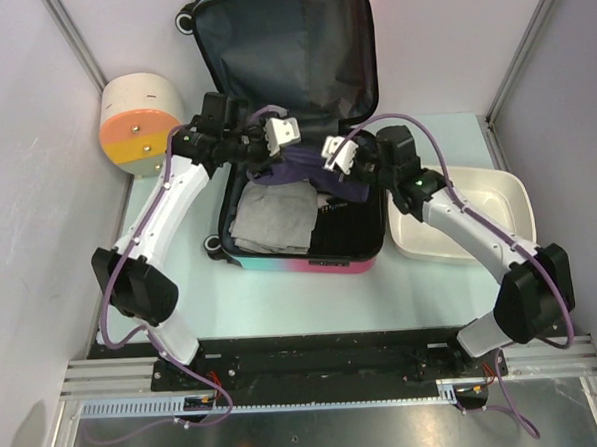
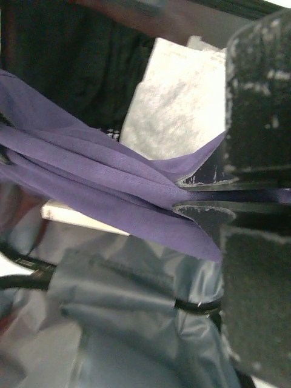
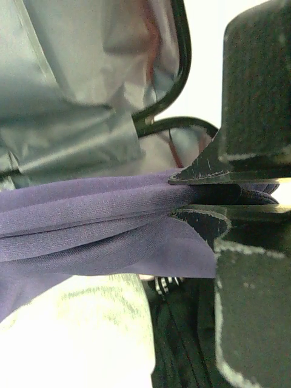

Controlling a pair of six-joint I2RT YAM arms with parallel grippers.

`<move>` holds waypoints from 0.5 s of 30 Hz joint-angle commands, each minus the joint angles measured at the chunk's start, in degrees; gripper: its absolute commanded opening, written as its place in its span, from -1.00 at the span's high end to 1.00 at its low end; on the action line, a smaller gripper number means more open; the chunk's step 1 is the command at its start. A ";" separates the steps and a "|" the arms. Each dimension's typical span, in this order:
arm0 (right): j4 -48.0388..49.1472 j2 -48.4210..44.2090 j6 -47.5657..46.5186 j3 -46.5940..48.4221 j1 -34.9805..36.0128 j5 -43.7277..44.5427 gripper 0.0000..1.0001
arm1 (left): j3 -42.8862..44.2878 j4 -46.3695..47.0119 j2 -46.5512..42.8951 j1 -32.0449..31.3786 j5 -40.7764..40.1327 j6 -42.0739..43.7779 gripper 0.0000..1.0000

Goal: Open, take out, and arrange the luggage

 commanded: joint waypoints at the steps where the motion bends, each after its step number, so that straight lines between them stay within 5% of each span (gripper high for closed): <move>1: 2.65 -6.58 -3.11 4.30 -4.11 4.78 1.00 | 8.93 0.20 -2.69 -1.21 -0.53 -4.94 1.00; 10: -4.28 -17.38 -8.13 7.99 -13.69 3.38 1.00 | 27.21 1.52 4.60 -11.49 -2.55 -10.40 1.00; 15: -6.22 -20.39 -9.18 8.17 -28.27 -3.47 1.00 | 38.62 3.28 13.73 -17.12 -5.27 -11.10 1.00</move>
